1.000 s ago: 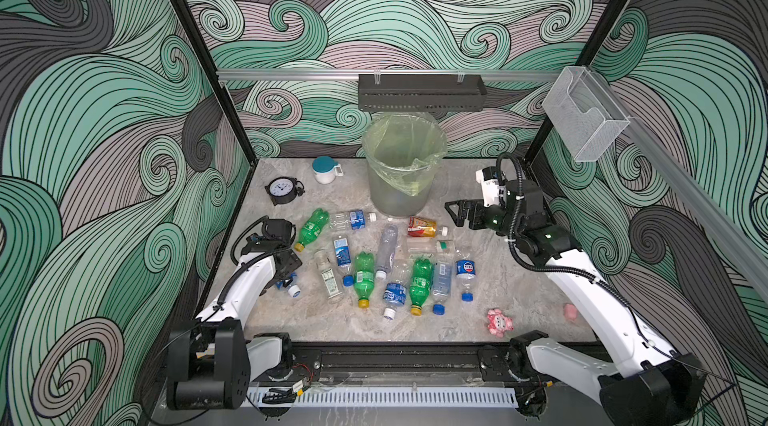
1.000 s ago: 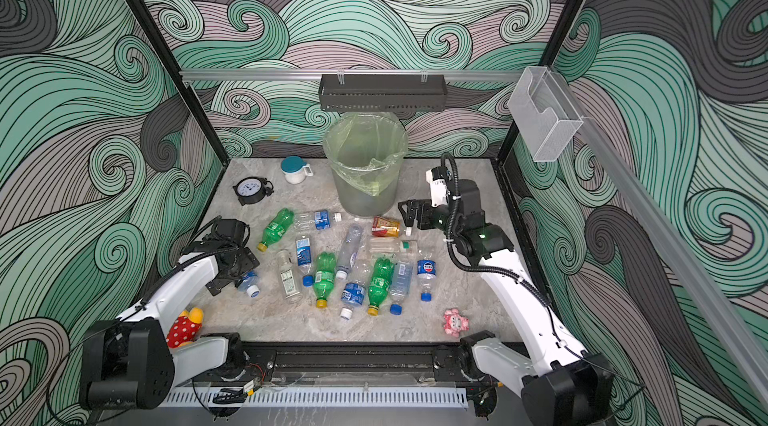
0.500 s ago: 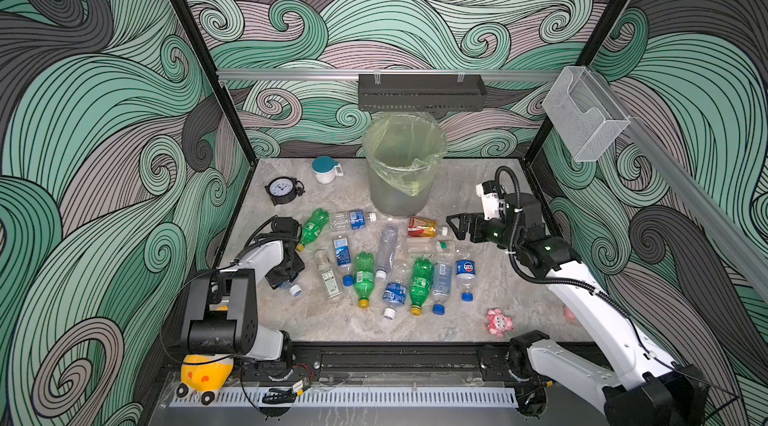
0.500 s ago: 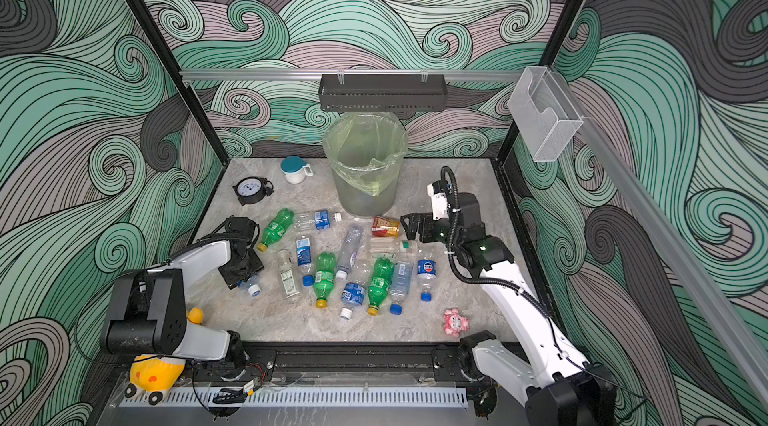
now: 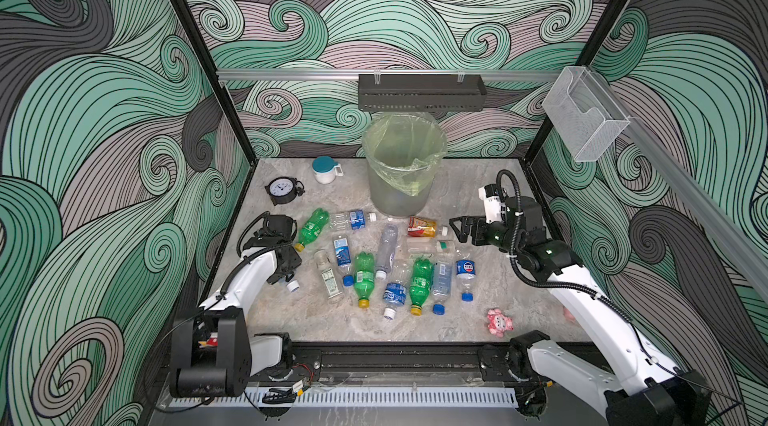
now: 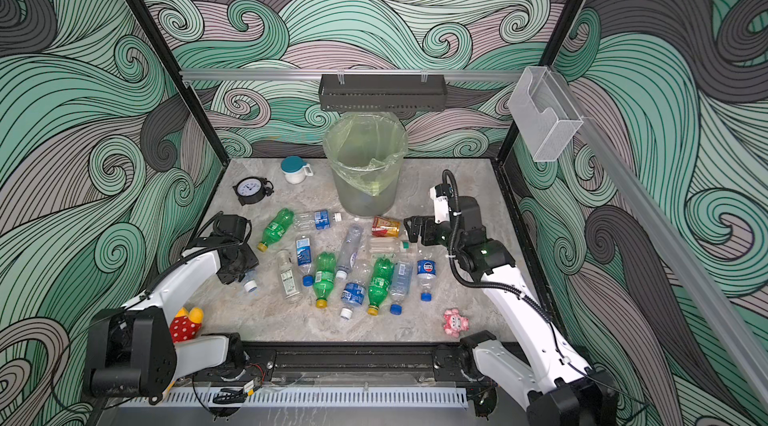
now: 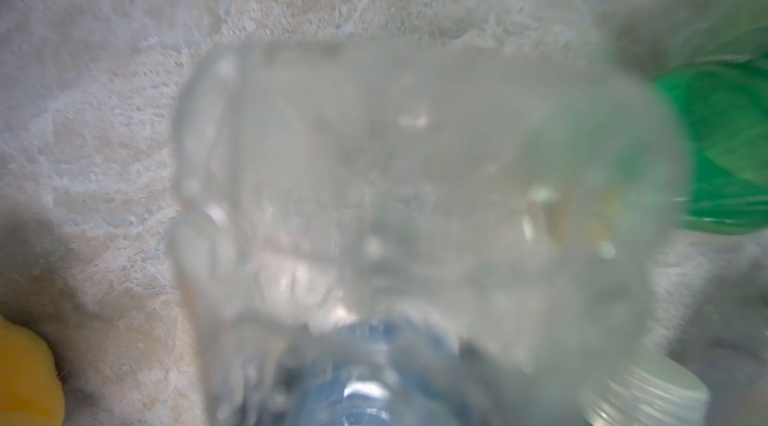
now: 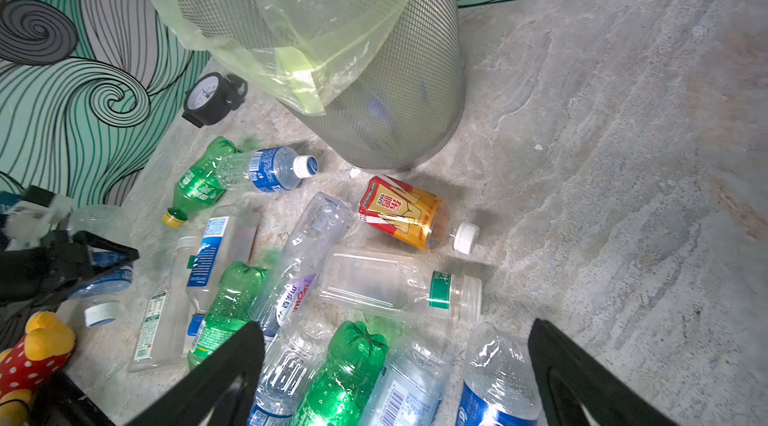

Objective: Throw the plastic bottles in the bin
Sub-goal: 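Grasp a clear blue-labelled bottle with the left gripper and lift it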

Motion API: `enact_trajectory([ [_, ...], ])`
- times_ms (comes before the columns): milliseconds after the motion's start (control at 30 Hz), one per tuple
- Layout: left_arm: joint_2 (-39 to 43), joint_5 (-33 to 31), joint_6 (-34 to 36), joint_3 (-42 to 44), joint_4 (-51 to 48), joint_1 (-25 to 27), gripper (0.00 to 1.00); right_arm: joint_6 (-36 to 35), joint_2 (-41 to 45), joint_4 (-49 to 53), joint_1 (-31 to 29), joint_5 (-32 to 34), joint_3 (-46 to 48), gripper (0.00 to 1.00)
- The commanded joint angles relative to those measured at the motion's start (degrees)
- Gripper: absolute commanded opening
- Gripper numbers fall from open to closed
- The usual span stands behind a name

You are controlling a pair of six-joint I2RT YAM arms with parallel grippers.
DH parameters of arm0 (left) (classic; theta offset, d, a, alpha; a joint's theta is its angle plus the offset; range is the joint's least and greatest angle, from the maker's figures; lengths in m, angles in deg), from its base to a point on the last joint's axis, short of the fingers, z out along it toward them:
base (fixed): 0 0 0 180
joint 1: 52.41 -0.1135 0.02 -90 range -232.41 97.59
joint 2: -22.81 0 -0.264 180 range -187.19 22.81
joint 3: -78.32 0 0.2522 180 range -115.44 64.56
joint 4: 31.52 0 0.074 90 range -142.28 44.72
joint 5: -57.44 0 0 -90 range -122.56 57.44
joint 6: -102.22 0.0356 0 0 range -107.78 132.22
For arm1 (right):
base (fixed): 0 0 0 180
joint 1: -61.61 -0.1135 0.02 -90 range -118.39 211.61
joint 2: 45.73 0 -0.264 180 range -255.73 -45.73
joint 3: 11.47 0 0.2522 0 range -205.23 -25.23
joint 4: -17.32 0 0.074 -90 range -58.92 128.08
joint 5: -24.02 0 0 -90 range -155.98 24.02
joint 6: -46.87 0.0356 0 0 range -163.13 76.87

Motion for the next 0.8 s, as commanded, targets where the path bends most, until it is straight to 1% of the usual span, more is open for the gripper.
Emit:
enact_trajectory([
  [0, 4.1, 2.4, 1.5, -2.8, -2.9, 0.2, 0.32, -0.2, 2.1, 2.1, 0.3, 2.7, 1.2, 0.99],
  [233, 8.3, 5.2, 6.2, -8.9, -7.9, 0.2, 0.31, 0.6, 4.8, 2.3, 0.3, 3.7, 4.4, 0.99],
  [333, 9.6, 8.5, 9.9, -11.7, -9.4, 0.2, 0.31, 0.4, 4.8, 2.6, 0.4, 3.9, 4.7, 0.99],
  [467, 12.0, 15.8, 16.9, -13.3, -8.8, 0.2, 0.31, 0.3, 5.1, 2.5, 0.6, 4.4, 5.2, 0.99],
  [633, 15.1, 18.5, 20.9, -13.8, -7.8, 0.2, 0.31, 0.3, 4.8, 2.2, 0.5, 4.3, 5.9, 0.99],
  [767, 13.8, 23.9, 23.3, -15.4, -5.1, 0.3, 0.31, 0.5, 4.3, 1.9, 0.5, 4.4, 5.9, 0.99],
])
